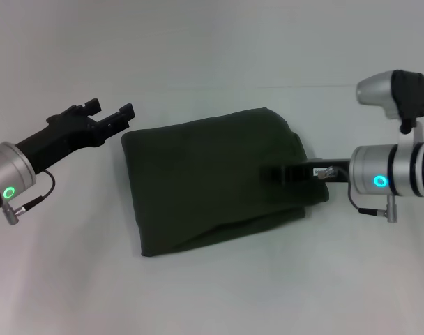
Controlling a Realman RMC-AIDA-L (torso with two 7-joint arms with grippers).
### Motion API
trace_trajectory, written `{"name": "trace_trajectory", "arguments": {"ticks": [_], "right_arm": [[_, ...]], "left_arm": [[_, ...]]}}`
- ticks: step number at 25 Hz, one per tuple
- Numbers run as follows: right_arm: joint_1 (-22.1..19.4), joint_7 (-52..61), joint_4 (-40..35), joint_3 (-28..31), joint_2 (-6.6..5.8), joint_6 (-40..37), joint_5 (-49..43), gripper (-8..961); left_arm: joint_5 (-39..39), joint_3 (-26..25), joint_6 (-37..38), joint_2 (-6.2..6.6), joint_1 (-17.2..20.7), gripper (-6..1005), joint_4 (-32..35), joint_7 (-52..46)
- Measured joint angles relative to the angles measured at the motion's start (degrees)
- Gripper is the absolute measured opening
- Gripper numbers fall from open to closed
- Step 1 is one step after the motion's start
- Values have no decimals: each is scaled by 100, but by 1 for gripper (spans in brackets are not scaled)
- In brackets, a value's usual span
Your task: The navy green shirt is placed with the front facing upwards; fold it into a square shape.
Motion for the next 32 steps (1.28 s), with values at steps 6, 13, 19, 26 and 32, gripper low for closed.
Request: {"name": "trace_trajectory", "arguments": {"ticks": [6,13,19,26,32], "right_arm": [[-16,105,6,-24,30,67,-136,10],[-308,175,-194,92,1,42,-90,11],[-540,257,-326,222,-40,22,-80,12],[-820,236,-542,576,-88,-80,-79,12],[-1249,-53,-1219,1334,-20,-753,254,13]], "left_arm": [[0,0,-7,0,1,809,0,16],[0,0,-9,0,26,802,0,16],[0,0,-8,0,44,796,7,5],[1,0,-115,1,15,789,21,-78],[1,-1,-317,33,-65,782,5,-422]]}}
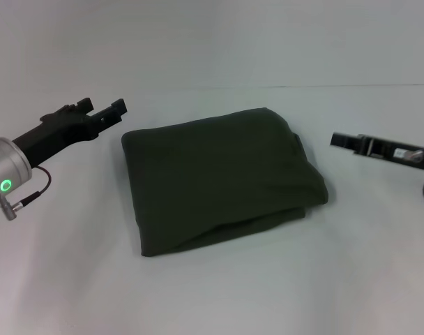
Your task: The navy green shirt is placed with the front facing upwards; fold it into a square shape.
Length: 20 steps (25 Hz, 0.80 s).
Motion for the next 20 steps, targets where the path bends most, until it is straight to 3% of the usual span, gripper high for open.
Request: {"name": "trace_trajectory", "arguments": {"ticks": [3,8,13,19,20], "right_arm": [[-62,-226,-21,195,-84,-473,211,13],[-35,-63,-27,344,-428,-1443,248,14],[143,247,-49,521,-685,-2174,256,225],[230,422,-55,606,-681,-2238,257,467],[233,423,-56,604,-673,-2237,252,572]], "left_arm": [[0,22,-20,1,-62,779,-3,-210],[9,51,-188,16,-172,774,-8,-736],[86,173,-940,-6,-337,769,-127,-1180],[97,743,-1650,-11,-463,763,-372,-1284],[97,846,-1740,-22,-466,762,-377,-1285]]}}
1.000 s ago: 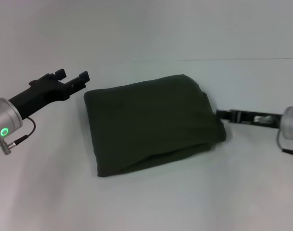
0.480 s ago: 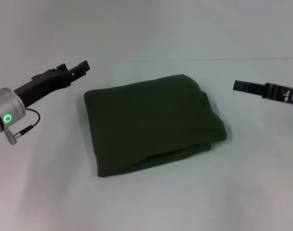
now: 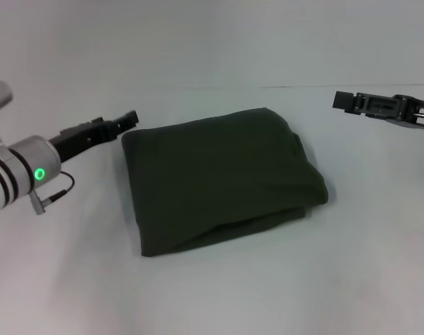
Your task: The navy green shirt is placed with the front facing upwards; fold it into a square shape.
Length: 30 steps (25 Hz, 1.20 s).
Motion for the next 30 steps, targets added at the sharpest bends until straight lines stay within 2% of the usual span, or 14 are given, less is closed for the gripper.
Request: {"name": "trace_trajectory", "arguments": {"ticks": [1,7,15,22,28,30], "right_arm": [[3,0,0,-4,4,3,-6,677],[2,0,2,-16,19,24,-23,864],[-14,-1,34,-8,25,89,-34,861],[-16,-34,57,-3,22,145,-37,859],[-35,-48,62,-24,23,172,-37,858],[-49,-52,62,-27,30,172,-37,857]], "left_arm": [[0,104,-88,-15,-5,761,-9,0],[-1,479,-625,-60,-111,755,-168,7],[-1,597,-730,-73,-163,746,-230,29],[-17,922,-719,-82,-193,739,-236,29],[-49,943,-721,-82,-212,733,-199,14],[-51,945,-737,-82,-217,669,-192,17]]}}
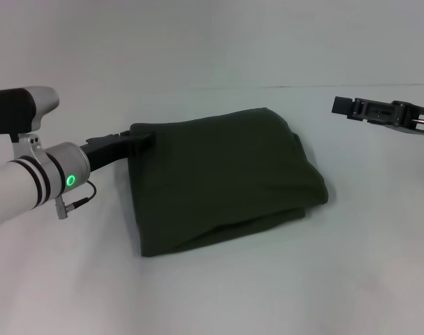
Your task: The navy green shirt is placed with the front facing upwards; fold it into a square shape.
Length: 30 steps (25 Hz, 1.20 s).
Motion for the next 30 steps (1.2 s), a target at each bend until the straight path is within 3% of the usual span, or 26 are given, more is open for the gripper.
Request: {"name": "trace_trajectory", "arguments": {"ticks": [20,23,30], "right_arm": [[-37,-294,0,41,136,51,10,855],[-42,-355,0,43,147,51,12,855],[-92,-580,8,70,197,88,29,855]], "left_arm": [[-1,3,27,9,-151,101,3,-36],[-6,3,100,9,-231,45,3,-96],[11,3,171,17,-488,75,13,-251]]}}
